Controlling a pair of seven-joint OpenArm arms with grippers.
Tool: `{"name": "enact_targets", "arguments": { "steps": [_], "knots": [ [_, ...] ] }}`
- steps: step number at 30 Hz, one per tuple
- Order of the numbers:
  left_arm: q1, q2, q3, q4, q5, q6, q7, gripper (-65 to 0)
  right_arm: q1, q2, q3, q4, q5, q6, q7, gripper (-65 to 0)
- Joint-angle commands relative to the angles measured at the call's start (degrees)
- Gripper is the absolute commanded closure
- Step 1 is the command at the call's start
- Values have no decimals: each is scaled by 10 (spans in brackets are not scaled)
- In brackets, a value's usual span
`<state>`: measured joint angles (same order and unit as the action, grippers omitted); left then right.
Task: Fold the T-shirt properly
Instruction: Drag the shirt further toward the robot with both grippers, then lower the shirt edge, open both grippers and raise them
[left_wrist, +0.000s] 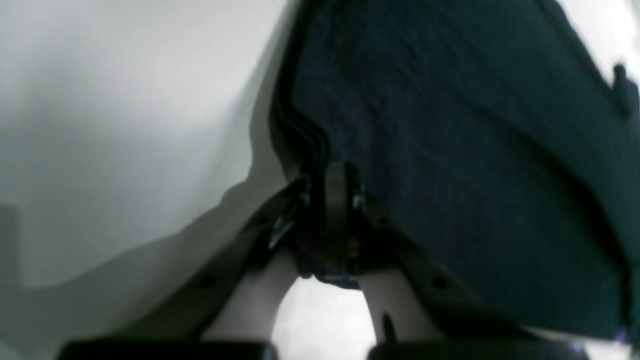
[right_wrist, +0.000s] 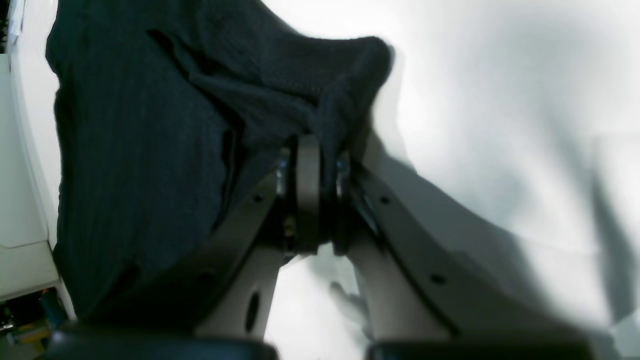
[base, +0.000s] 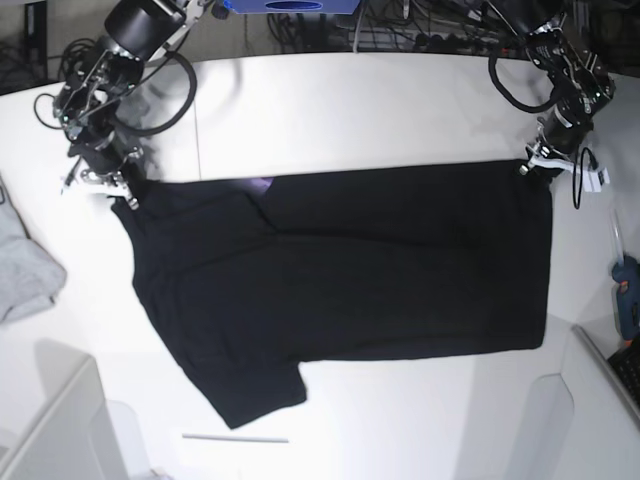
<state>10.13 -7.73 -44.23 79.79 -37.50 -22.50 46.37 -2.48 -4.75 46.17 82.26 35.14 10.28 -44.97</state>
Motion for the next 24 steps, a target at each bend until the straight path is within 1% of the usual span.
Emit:
{"name": "enact_targets", "arguments": {
  "steps": [1, 3, 8, 13, 21, 24],
  "knots": [
    [13, -9, 10, 7, 19, 9, 26, 0, -7, 5, 0, 23, 2, 0, 6, 0],
    [25, -14, 22, 21, 18, 9, 26, 0, -21, 4, -1, 53, 2, 0, 5, 0],
    [61, -15, 24, 66, 21, 9, 27, 0, -63, 4, -1, 111, 3, 0, 2, 0],
    [106, -29, 27, 101, 18, 9, 28, 0, -111, 5, 1, 154, 3, 0, 1, 0],
    [170, -29, 24, 139, 18, 6, 28, 0, -190, 1, 4, 220, 4, 0, 1, 0],
    [191, -28, 24, 154, 18, 6, 28, 0, -215, 1, 5, 228, 5, 0, 1, 0]
  ]
}}
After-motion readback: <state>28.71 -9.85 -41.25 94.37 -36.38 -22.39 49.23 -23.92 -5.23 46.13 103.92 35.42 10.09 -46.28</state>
